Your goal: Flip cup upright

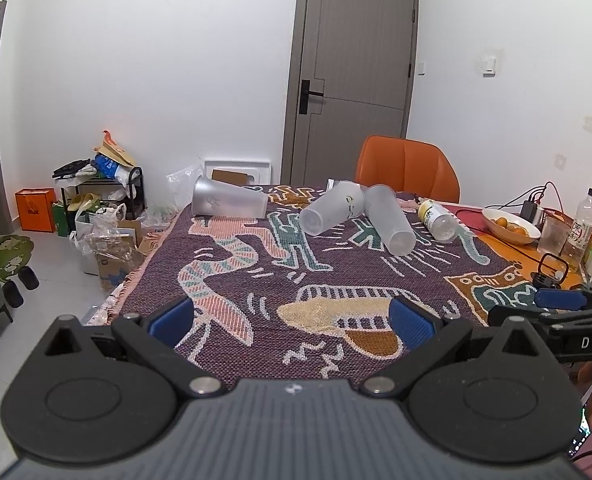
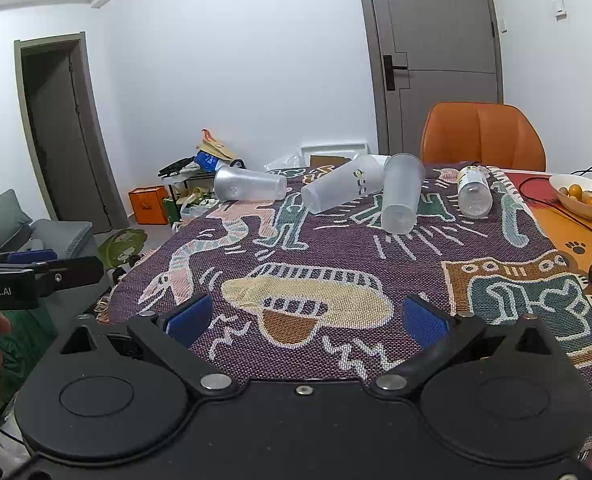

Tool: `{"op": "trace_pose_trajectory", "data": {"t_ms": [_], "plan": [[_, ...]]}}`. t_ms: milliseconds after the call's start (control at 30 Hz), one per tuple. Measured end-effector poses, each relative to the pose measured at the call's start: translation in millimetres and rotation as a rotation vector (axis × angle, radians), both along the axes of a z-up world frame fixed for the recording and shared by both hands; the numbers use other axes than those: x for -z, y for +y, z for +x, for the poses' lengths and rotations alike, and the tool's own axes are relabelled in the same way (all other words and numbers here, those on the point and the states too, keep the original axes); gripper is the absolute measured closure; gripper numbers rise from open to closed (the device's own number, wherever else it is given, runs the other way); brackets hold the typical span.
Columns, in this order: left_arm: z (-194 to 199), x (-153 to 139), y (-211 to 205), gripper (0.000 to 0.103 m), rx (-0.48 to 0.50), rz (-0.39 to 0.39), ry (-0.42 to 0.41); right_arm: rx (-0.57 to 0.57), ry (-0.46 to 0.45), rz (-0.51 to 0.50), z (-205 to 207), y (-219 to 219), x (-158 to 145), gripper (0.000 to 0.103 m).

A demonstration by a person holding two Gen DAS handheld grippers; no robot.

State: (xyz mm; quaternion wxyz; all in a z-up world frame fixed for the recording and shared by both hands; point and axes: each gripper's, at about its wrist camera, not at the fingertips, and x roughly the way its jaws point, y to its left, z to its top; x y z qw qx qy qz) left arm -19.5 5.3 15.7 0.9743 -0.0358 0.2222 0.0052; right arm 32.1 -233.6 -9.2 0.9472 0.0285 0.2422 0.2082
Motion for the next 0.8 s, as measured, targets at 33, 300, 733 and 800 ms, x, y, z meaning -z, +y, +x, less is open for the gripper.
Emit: {"op": "trace_pose_trajectory", "data": {"t_ms": [33, 300, 733, 800], "plan": [[1, 1, 0, 0.000, -0.001, 0.001, 0.002, 0.000, 0.001, -0.002, 0, 0, 0, 0.000], [3, 3, 0, 0.000, -0.004, 0.010, -0.008, -0.002, 0.012, -0.002, 3, 0, 4, 0.000], [38, 8, 9, 0.000, -0.010, 0.019, 0.017, -0.016, 0.053, 0.006, 21, 5, 25, 0.000], [50, 9, 9, 0.000, -0.004, 0.021, 0.032, -0.007, 0.069, 0.010, 29, 5, 31, 0.000]]}}
